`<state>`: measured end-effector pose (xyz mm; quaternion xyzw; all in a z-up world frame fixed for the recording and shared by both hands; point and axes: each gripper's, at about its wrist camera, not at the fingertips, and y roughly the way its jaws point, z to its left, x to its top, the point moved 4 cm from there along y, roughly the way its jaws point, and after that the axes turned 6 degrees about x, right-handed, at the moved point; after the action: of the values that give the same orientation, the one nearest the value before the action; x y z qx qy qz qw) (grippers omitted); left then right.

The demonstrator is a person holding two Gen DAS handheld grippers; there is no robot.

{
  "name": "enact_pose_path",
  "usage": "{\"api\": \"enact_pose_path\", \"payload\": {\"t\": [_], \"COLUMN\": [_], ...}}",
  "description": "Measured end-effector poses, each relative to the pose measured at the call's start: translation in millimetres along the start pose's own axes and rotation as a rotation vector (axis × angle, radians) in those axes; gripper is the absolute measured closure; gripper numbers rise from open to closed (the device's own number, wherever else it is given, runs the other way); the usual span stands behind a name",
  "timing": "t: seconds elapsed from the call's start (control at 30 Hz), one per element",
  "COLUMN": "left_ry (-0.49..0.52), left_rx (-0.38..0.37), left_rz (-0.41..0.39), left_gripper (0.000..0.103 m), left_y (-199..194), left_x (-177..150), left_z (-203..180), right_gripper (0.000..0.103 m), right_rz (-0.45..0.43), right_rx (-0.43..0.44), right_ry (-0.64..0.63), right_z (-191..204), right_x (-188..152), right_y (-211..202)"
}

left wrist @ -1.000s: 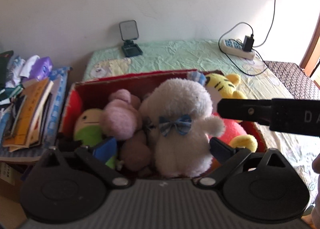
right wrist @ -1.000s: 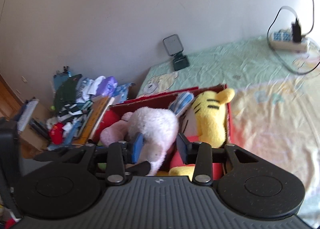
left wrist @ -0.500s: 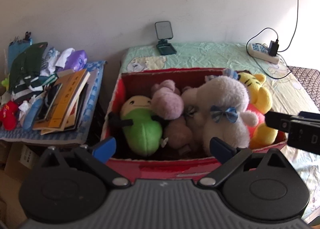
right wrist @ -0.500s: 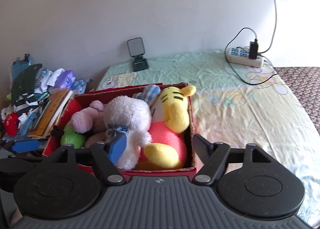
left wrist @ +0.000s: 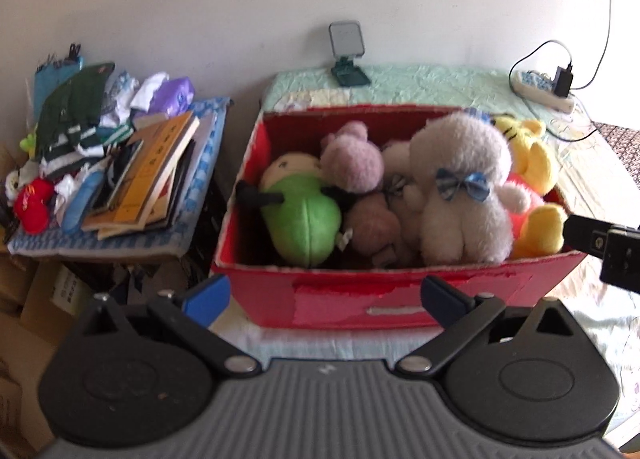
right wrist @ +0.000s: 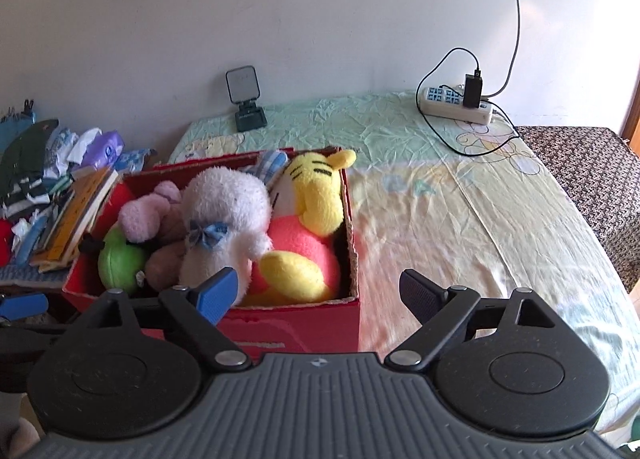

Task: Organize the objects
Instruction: 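Withdraw the right gripper up and away from the box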

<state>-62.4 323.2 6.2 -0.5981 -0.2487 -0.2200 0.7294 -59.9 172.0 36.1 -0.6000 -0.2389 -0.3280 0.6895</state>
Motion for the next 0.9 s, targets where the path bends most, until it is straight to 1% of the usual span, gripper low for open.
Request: {"api": "enact_pose_path", "payload": {"t": [0.13, 0.23, 0.27, 0.33, 0.37, 0.4, 0.47, 0.57, 0.67, 0.9], "left_ry": [0.005, 0.035, 0.047, 0.062, 0.065, 0.068, 0.086, 0.148, 0.188, 0.249], "left_rx": [0.021, 0.057, 0.057, 0.029, -0.002, -0.034, -0.074, -0.100, -0.140, -0.213], "left_rz": [0.062, 0.094, 0.108, 0.143, 0.157, 0.168, 0.181, 0.189, 0.198, 0.239], "left_gripper": [0.003, 0.003, 0.003, 0.003, 0.003, 0.003, 0.003, 0.003, 0.003, 0.002], "left_y": [12.0, 18.2, 20.2, 23.7, 23.2, 22.6, 20.6, 17.4, 13.6, 10.2], "left_x": [-8.9, -17.9, -20.9, -25.4, -27.9, -29.8, -33.1, -36.5, -37.1, -38.4], "left_z": [-9.7, -21.8, -27.1, -37.1, -43.5, -50.4, -66.2, -94.2, -121.9, -173.6], "right_gripper": [0.013, 0.013, 0.013, 0.013, 0.013, 0.013, 0.013, 0.013, 0.013, 0.013], "right_rz": [0.025, 0.032, 0.039, 0.054, 0.060, 0.062, 0.068, 0.079, 0.088, 0.120], "right_rx": [-0.007, -0.013, -0.012, -0.013, -0.022, -0.038, -0.082, -0.133, -0.194, -0.258], "right_ry": [-0.019, -0.021, -0.016, -0.004, 0.002, 0.010, 0.032, 0.086, 0.103, 0.153], "right_z": [-5.2, -13.6, -17.1, -25.4, -30.0, -35.6, -50.0, -77.4, -100.9, -147.9], "right_x": [-4.6, -7.0, -7.8, -10.2, -11.5, -12.5, -14.4, -18.2, -23.2, -32.1], "right_y": [2.2, 2.8, 3.2, 3.8, 4.1, 4.2, 4.6, 4.1, 2.2, 0.5]}}
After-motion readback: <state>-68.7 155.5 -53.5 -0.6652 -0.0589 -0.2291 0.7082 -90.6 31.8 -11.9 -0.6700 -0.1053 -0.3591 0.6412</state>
